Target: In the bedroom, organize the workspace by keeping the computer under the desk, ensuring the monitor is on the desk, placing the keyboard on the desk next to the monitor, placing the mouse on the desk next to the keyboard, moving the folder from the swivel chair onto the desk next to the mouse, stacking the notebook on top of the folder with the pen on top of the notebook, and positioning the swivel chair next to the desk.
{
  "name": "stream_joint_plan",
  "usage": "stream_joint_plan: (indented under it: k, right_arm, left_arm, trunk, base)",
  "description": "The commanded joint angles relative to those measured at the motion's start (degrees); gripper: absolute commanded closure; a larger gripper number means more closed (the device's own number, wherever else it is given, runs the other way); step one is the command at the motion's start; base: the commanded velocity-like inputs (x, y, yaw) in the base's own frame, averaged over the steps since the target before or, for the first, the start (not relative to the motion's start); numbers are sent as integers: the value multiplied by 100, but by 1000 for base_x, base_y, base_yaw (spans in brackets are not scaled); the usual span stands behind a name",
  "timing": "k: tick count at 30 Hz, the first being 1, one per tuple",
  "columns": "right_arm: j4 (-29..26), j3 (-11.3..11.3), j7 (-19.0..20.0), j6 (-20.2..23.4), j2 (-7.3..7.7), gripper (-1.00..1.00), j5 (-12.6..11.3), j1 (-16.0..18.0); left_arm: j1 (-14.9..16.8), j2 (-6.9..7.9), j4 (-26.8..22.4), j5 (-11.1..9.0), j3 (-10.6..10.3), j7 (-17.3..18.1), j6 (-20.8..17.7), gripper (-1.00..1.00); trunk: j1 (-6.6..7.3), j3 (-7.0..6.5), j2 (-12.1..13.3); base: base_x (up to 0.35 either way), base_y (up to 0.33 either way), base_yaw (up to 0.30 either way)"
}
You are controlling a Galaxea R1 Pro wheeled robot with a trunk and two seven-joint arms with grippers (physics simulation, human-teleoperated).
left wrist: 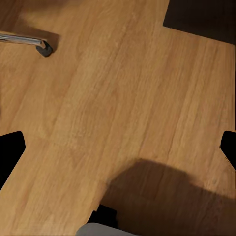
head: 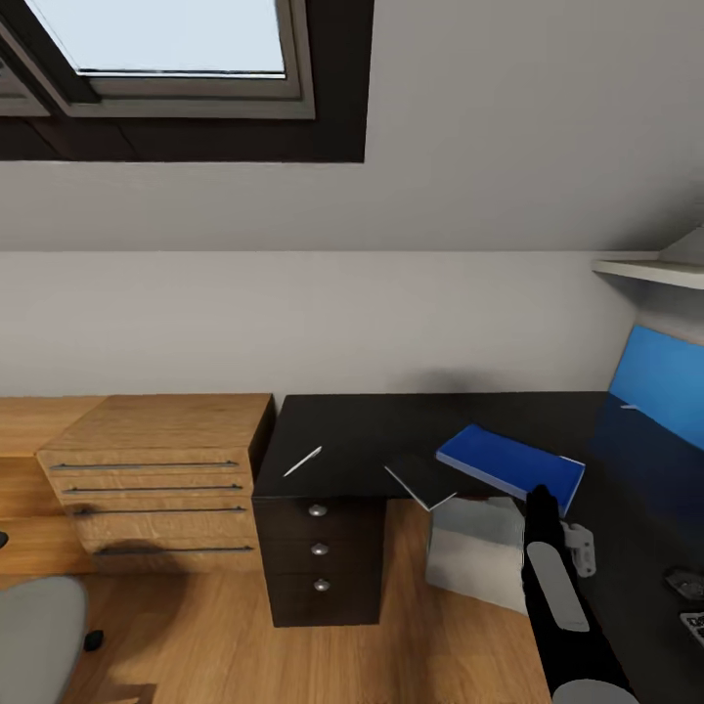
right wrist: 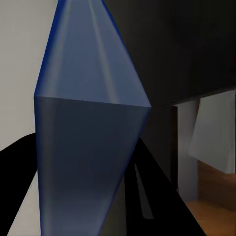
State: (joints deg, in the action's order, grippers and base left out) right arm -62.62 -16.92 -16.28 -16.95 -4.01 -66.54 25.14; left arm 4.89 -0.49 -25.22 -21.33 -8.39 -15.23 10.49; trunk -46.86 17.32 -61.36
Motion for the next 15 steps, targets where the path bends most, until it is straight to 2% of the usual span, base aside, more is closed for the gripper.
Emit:
stream_joint_plan:
  k: [1,15]
  right_arm:
    - [-2,-3,-4,-23,-3,100,-51,6]
    - [11,-4,-10,-25,-3,100,-44,5]
  left_arm:
    - [3,5,-1,-55,-52,-41,117,-100]
    - [3,5,-1,-55,-58,-41,190,-100]
  trunk:
    - [0,13,-5]
    - [0,99,-5]
  base:
    - [0,0,-160]
    - [0,0,-155]
